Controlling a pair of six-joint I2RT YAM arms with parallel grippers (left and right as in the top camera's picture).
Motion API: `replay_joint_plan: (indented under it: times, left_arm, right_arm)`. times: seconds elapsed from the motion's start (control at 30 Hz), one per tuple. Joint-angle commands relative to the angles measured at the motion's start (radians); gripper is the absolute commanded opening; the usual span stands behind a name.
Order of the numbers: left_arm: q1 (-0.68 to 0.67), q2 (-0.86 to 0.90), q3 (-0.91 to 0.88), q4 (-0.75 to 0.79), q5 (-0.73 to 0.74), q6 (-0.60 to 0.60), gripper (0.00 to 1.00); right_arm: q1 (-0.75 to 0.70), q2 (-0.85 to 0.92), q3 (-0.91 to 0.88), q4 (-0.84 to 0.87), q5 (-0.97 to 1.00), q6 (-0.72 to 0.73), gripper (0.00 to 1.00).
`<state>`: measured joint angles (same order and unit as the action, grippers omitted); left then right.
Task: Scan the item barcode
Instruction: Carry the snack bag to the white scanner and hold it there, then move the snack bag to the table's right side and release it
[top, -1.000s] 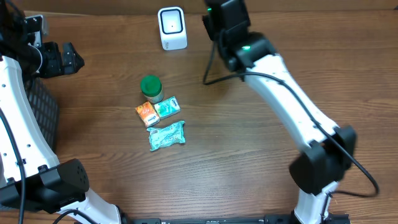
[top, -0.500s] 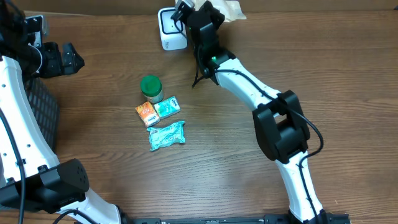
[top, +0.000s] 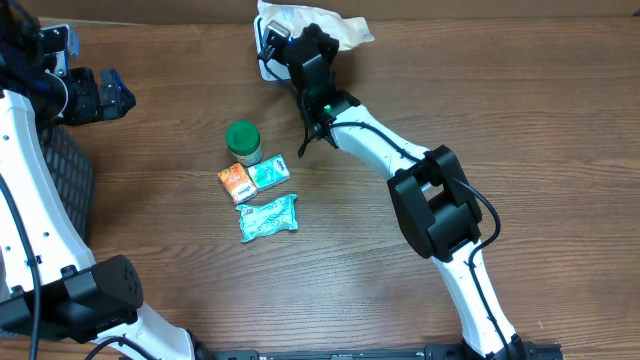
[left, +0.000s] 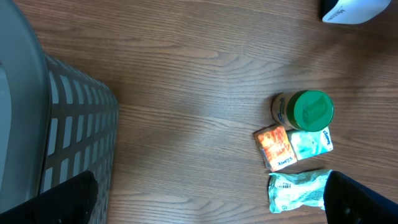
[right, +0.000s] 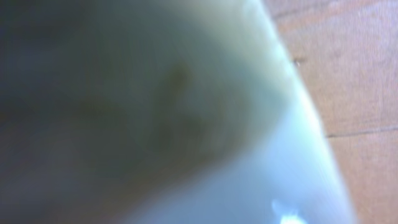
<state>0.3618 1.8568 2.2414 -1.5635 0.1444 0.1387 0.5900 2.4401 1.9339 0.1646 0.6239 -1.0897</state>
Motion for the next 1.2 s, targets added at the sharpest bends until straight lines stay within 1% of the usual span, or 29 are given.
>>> replay_joint_plan:
  times: [0.0, 0.3, 0.4, 0.57, 0.63, 0.8, 0.87, 1.0, 1.07, 1.1, 1.13, 1.17]
  left_arm:
    - [-0.002, -0.013, 0.020, 0.002, -0.003, 0.019, 1.00]
    - [-0.002, -0.013, 0.020, 0.002, -0.003, 0.019, 1.00]
    - [-0.002, -0.013, 0.020, 0.002, -0.003, 0.019, 1.00]
    - [-0.002, -0.013, 0.020, 0.001, -0.003, 0.019, 0.99]
    - [-0.002, -0.013, 0.020, 0.001, -0.003, 0.019, 1.00]
    - [-0.002, -0.013, 0.020, 0.001, -0.003, 0.019, 1.00]
    - [-0.002, -0.013, 0.020, 0.001, -0.003, 0.019, 1.00]
    - [-0.002, -0.013, 0.020, 0.002, -0.003, 0.019, 1.00]
    - [-0.002, -0.013, 0.020, 0.002, -0.003, 0.019, 0.99]
    - [-0.002, -0.013, 0.020, 0.001, -0.003, 0.019, 0.99]
    - [-0.002, -0.013, 0.020, 0.002, -0.003, 0.019, 1.00]
    - [-0.002, -0.013, 0.020, 0.001, -0.003, 0.019, 1.00]
  right_arm:
    - [0.015, 0.009, 0.017, 0.010, -0.009, -0.001, 0.04]
    - [0.025, 0.008, 0.017, 0.010, 0.001, 0.001, 0.04]
    - [0.026, -0.011, 0.017, 0.005, 0.003, 0.066, 0.04]
    - [0.026, -0.080, 0.017, -0.053, 0.003, 0.161, 0.04]
    - [0.020, -0.129, 0.017, -0.111, 0.002, 0.228, 0.04]
    - [0.003, -0.298, 0.017, -0.321, -0.018, 0.407, 0.04]
    - [-0.003, -0.381, 0.018, -0.426, -0.051, 0.500, 0.04]
    - [-0.027, -0.541, 0.018, -0.666, -0.213, 0.714, 0.04]
    - [-0.060, -0.621, 0.018, -0.805, -0.355, 0.829, 0.04]
    - [-0.104, -0.681, 0.018, -0.914, -0.501, 0.918, 0.04]
    - [-0.185, -0.739, 0.018, -1.036, -0.715, 1.006, 0.04]
    - [-0.249, -0.763, 0.018, -1.110, -0.851, 1.043, 0.04]
